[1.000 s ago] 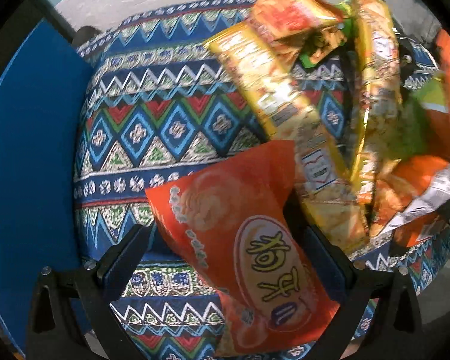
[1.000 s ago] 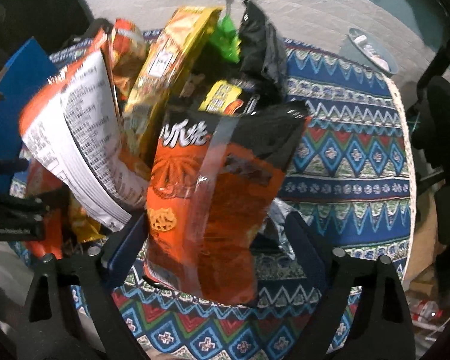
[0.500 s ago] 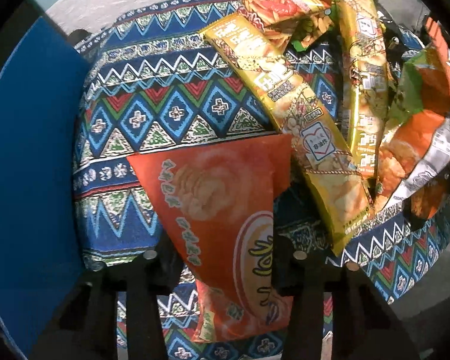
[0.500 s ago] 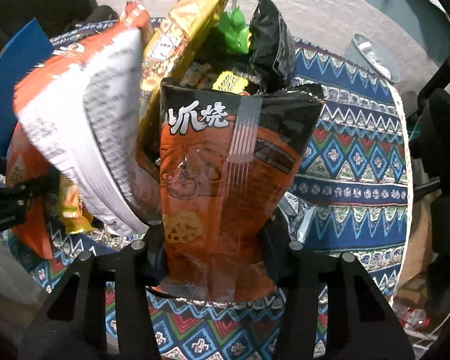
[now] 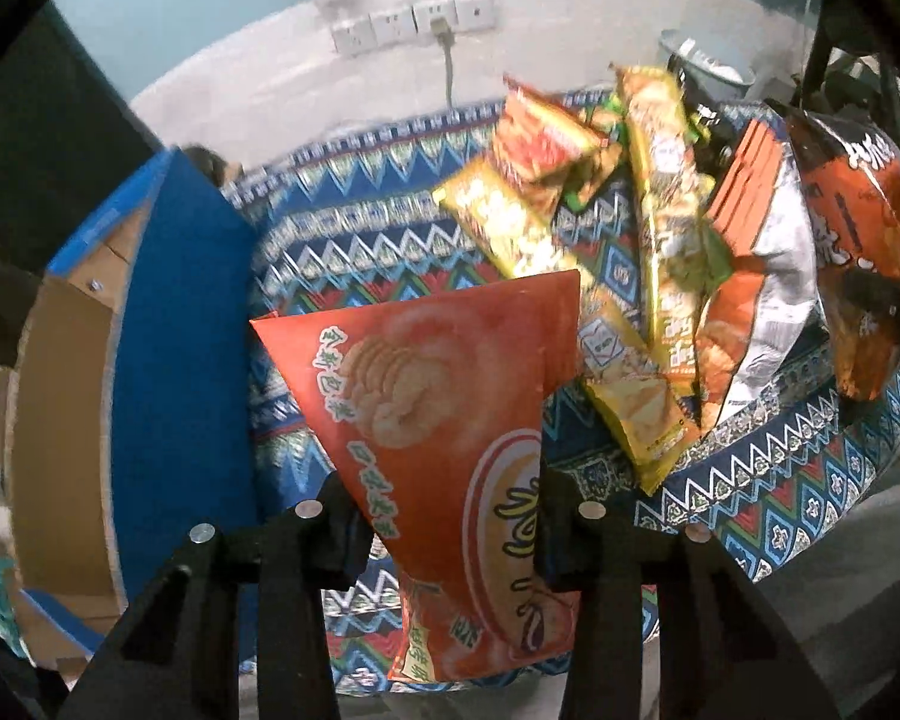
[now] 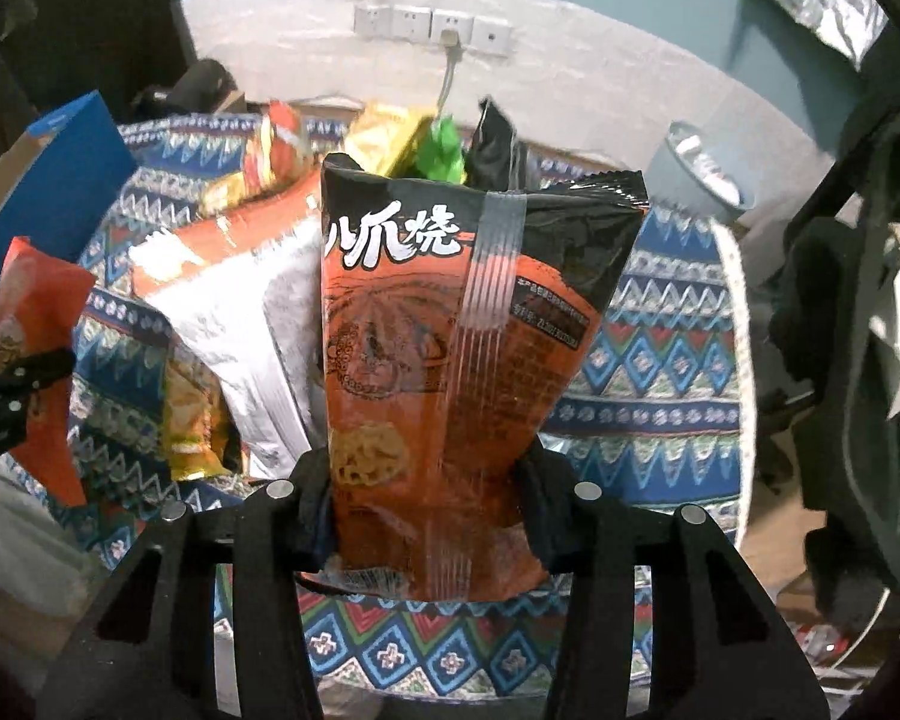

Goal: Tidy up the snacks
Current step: 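Carry both bags over the cardboard box and open both tools to drop them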

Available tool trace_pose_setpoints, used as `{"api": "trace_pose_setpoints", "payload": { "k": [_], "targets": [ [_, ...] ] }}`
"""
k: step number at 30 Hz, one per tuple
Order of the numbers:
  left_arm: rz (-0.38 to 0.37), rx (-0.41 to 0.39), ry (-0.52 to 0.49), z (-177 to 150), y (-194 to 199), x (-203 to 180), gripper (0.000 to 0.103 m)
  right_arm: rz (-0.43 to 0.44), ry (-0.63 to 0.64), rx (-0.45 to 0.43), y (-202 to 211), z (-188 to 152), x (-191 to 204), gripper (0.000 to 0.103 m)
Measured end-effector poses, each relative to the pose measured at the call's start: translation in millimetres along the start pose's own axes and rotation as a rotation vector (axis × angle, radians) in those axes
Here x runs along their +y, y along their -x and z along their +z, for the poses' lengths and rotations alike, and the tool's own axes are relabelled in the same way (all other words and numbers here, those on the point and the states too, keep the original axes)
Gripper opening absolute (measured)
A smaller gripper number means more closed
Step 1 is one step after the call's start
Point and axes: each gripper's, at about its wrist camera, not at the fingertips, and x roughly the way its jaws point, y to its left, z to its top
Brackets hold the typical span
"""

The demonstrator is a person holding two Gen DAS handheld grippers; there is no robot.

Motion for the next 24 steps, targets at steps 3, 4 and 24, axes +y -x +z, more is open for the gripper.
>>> {"api": "trace_pose_setpoints", "payload": {
  "k": [3, 4, 24],
  "targets": [
    [0.014, -0.049, -0.013, 6.5, 19.9, 4.3, 0.042, -0.002, 0.002, -0.033, 14.1, 4.1, 2.6, 0.047],
    [0.017, -0.06, -0.015, 8.0, 28.5, 4.5, 0.042, -0.003, 0.002, -0.049, 20.3, 5.6, 4.3, 0.047],
    [0.086, -0.246, 0.066, 9.6, 89.8, 81.1, 0.042, 0.142, 0.112, -0.181, 71.0, 56.7, 90.2, 0.047]
  ]
}}
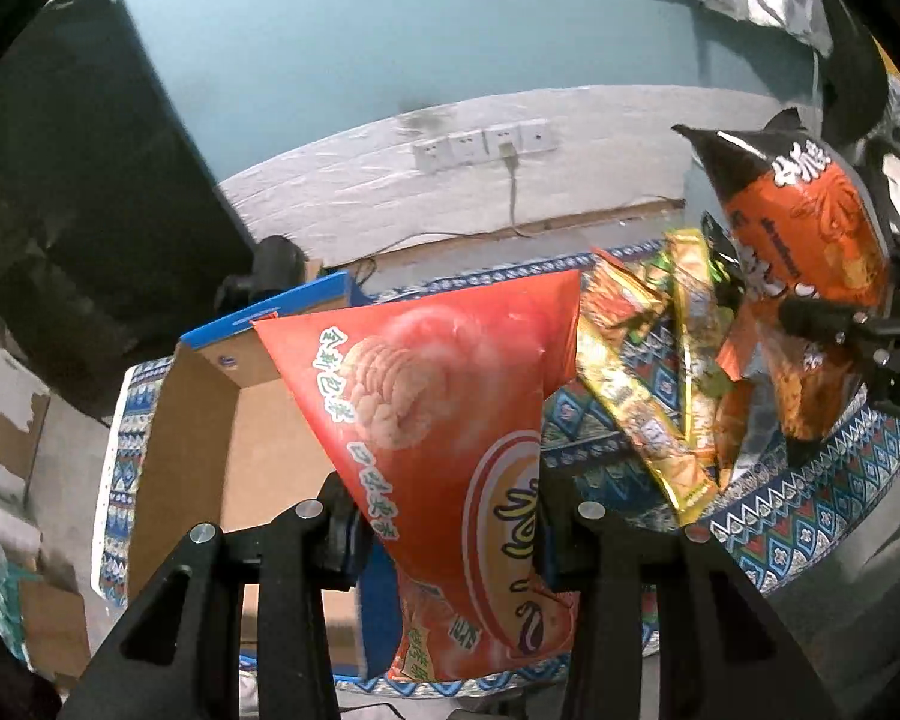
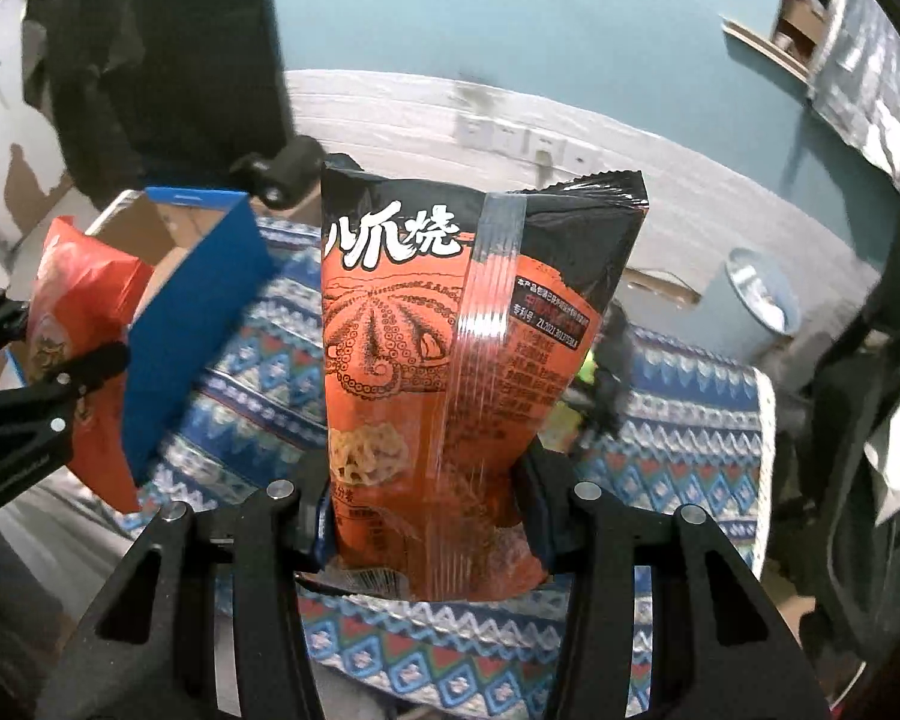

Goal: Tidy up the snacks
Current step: 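Carry both bags over the cardboard box and open both tools to drop them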

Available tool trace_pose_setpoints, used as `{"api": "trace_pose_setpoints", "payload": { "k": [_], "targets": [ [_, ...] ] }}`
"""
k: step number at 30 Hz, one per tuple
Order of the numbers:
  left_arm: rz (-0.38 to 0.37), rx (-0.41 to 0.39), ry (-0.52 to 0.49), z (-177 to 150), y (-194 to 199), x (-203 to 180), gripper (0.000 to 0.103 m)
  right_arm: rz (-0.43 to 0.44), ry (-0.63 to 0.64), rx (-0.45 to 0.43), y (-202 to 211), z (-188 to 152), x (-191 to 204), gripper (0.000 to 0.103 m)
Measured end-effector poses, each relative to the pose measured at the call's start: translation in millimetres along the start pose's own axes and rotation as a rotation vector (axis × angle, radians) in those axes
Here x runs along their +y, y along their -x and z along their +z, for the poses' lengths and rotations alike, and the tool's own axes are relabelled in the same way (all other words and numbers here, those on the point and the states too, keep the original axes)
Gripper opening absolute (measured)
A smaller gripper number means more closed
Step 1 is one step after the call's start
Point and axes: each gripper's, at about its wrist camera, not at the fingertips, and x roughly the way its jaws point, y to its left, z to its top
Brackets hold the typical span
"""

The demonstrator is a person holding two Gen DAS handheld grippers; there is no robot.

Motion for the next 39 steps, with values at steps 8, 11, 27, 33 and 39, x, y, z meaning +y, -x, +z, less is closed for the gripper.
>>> {"api": "trace_pose_setpoints", "payload": {
  "k": [8, 11, 27, 33, 39],
  "targets": [
    [0.018, 0.002, 0.083, -6.9, -2.3, 44.7, 0.042, 0.061, 0.056, -0.006, -11.7, 27.0, 44.5, 0.047],
    [0.046, 0.009, 0.102, -11.0, -7.8, 59.1, 0.042, 0.088, 0.083, -0.006, -18.4, 37.6, 64.9, 0.047],
    [0.15, 0.03, 0.228, -37.7, -24.4, 142.9, 0.042, 0.219, 0.204, 0.025, -73.6, 85.1, 174.6, 0.047],
    [0.228, 0.06, 0.234, -53.6, -38.3, 164.0, 0.042, 0.247, 0.241, 0.061, -94.3, 87.1, 206.8, 0.047],
    [0.187, 0.103, 0.323, -65.1, -47.8, 186.7, 0.042, 0.264, 0.256, 0.076, -103.7, 87.8, 222.8, 0.047]
  ]
}}
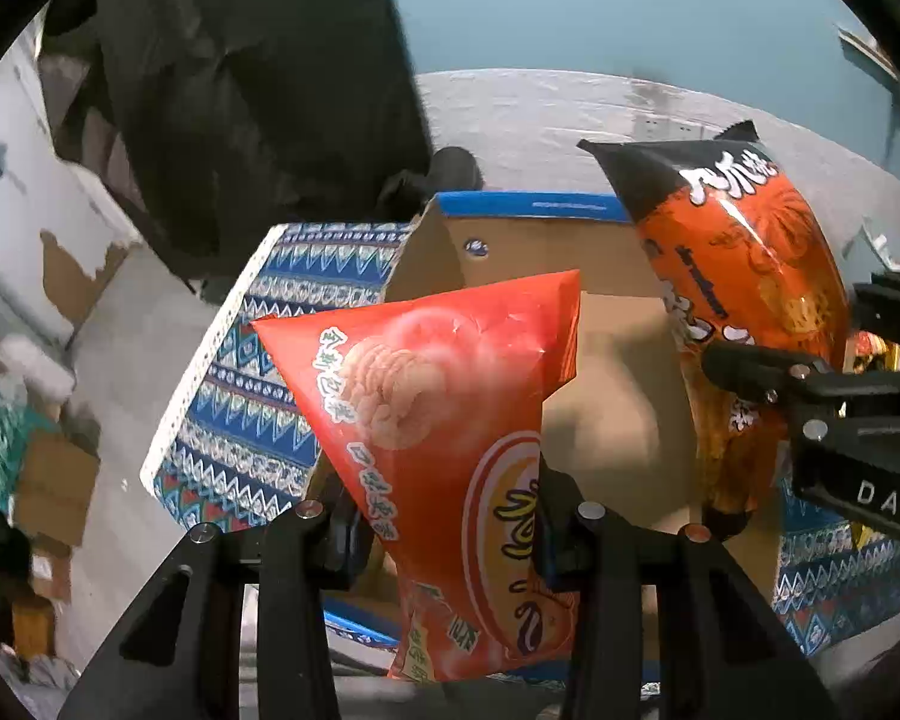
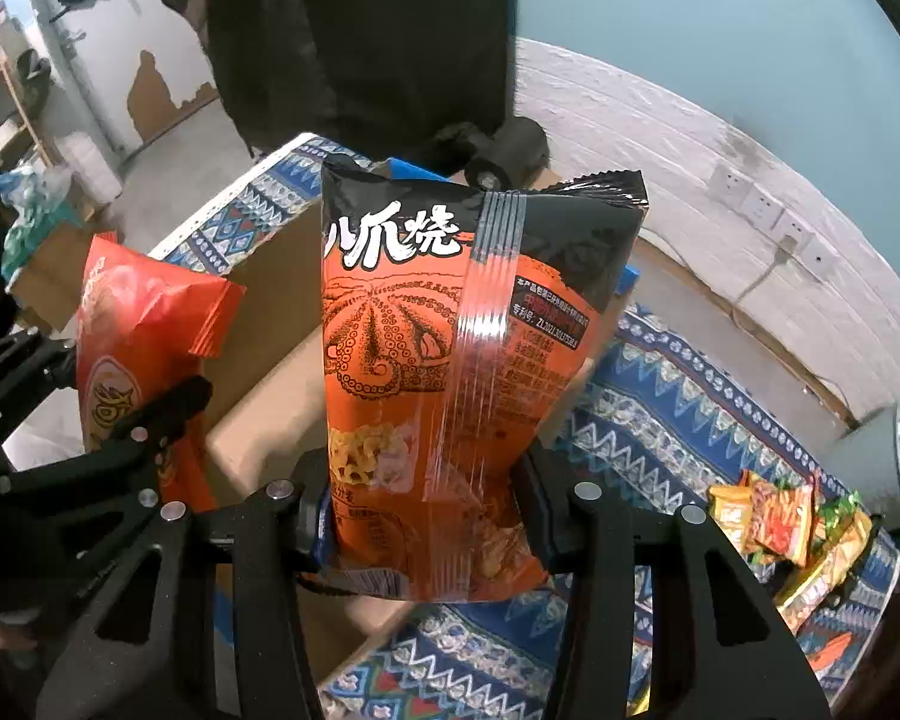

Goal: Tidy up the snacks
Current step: 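Carry both bags over the cardboard box and open both tools to drop them, then move both tools back to the snack pile and lower toward the bags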

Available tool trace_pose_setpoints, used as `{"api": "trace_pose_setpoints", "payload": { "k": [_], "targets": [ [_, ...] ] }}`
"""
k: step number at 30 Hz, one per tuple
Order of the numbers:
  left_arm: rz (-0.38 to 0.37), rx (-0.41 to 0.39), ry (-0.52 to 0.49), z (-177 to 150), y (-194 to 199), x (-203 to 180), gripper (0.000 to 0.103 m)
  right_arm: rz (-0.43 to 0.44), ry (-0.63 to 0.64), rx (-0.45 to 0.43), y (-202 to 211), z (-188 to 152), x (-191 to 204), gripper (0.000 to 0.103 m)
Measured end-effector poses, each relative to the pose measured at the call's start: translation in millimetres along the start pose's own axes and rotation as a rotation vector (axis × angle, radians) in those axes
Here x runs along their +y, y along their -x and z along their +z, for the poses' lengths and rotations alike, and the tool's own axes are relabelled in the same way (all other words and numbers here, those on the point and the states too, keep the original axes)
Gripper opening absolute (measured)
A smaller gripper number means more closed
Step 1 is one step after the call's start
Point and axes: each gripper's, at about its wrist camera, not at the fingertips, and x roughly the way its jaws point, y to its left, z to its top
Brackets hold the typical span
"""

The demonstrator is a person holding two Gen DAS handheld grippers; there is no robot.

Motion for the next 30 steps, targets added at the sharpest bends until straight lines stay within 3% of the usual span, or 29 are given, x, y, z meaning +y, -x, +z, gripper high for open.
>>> {"api": "trace_pose_setpoints", "payload": {
  "k": [6, 11, 13, 20, 30],
  "targets": [
    [0.0, 0.033, 0.037, 0.6, -1.8, -0.1, 0.047, 0.018, -0.01, -0.007, -1.1, -0.5, -1.7, 0.049],
    [0.047, 0.004, 0.016, 1.6, 5.6, -1.0, 0.068, 0.014, -0.007, -0.03, 4.3, 0.7, -1.6, 0.058],
    [0.045, -0.012, 0.015, 1.3, 9.4, 0.4, 0.071, 0.013, -0.011, -0.046, 9.1, 1.0, -3.3, 0.065],
    [-0.004, -0.013, 0.006, 1.3, 20.7, -9.1, 0.077, -0.009, -0.029, -0.067, 24.4, -5.3, -13.5, 0.071],
    [-0.105, -0.001, -0.02, 1.3, 32.9, -36.9, 0.077, -0.065, -0.042, -0.076, 52.2, -35.0, -40.4, 0.073]
  ]
}}
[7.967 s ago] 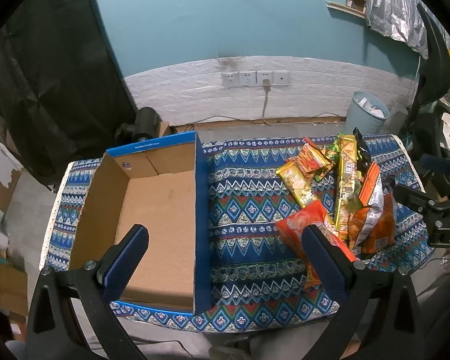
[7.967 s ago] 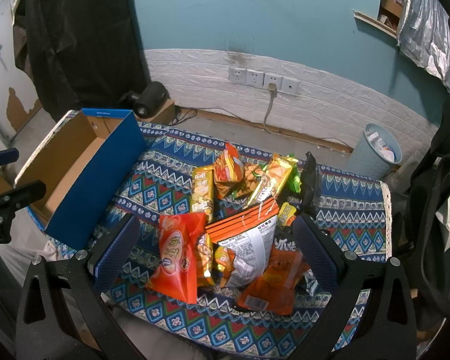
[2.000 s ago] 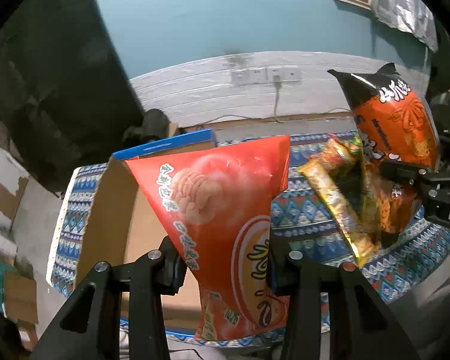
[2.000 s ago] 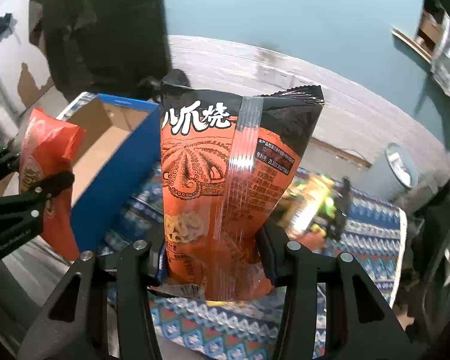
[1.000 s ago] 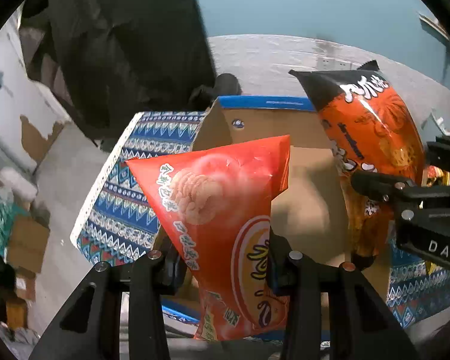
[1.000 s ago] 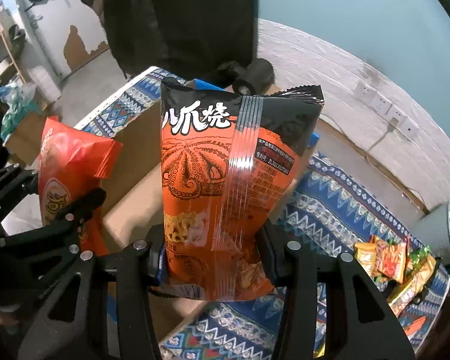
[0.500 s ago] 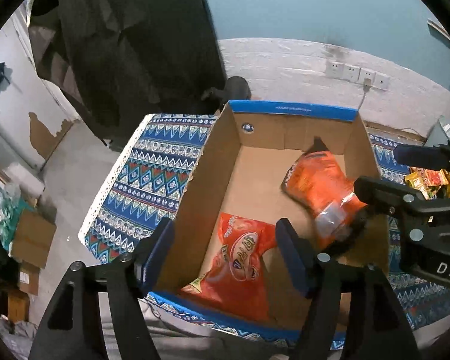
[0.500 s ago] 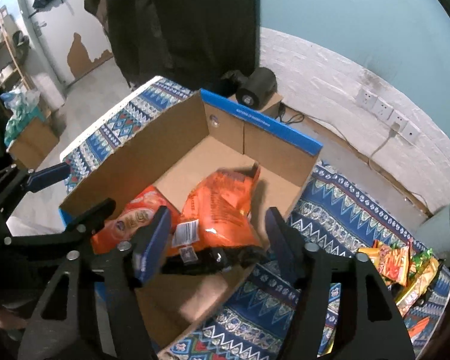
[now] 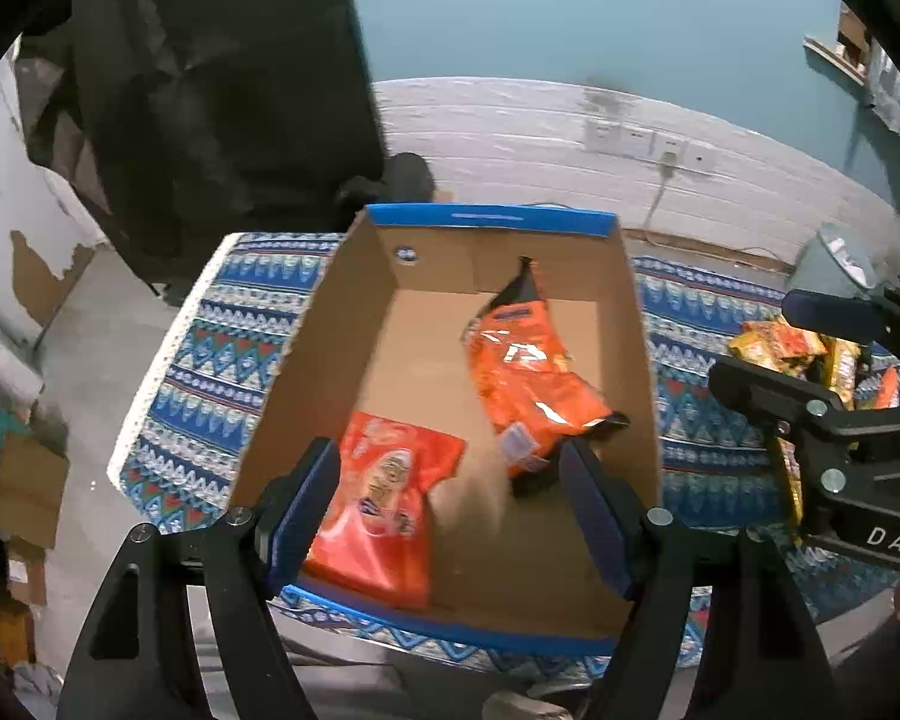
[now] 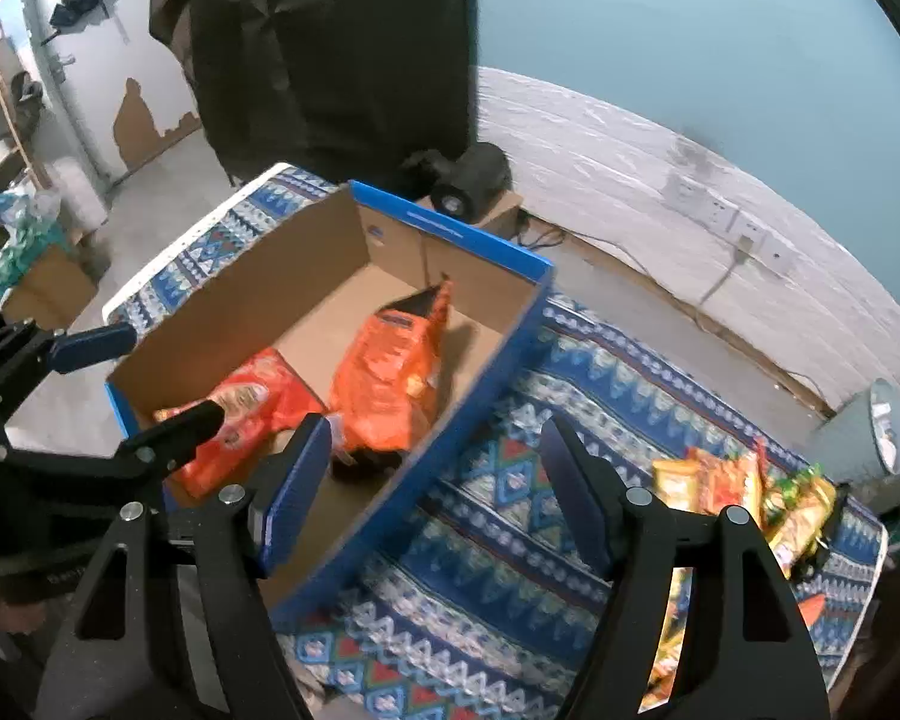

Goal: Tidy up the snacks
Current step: 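Move both tools back to the snack pile and lower toward the bags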

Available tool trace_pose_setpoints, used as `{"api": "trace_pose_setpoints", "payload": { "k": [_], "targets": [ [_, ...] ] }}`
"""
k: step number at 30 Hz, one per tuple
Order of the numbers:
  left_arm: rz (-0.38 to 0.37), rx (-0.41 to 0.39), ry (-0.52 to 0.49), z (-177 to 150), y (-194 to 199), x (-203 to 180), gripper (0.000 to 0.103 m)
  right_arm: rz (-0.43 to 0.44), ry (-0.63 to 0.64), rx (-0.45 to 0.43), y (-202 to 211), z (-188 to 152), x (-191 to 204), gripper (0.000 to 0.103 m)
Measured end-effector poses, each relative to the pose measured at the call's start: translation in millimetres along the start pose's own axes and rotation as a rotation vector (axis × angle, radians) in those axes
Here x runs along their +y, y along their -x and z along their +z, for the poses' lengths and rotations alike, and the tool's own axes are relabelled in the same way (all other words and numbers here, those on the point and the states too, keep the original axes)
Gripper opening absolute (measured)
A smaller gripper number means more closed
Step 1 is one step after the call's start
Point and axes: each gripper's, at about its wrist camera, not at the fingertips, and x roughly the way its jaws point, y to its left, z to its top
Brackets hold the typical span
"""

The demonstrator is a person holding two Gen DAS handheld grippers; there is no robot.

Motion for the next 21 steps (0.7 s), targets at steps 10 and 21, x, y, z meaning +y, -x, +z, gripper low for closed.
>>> {"api": "trace_pose_setpoints", "payload": {
  "k": [10, 21],
  "targets": [
    [-0.073, -0.006, -0.089, -5.3, 16.5, -48.3, 0.077, -0.048, -0.04, 0.007, 31.5, -36.0, -41.9, 0.074],
    [-0.116, 0.006, -0.202, -13.2, 26.0, -107.1, 0.078, -0.104, -0.092, 0.011, 64.9, -89.0, -93.9, 0.075]
  ]
}}
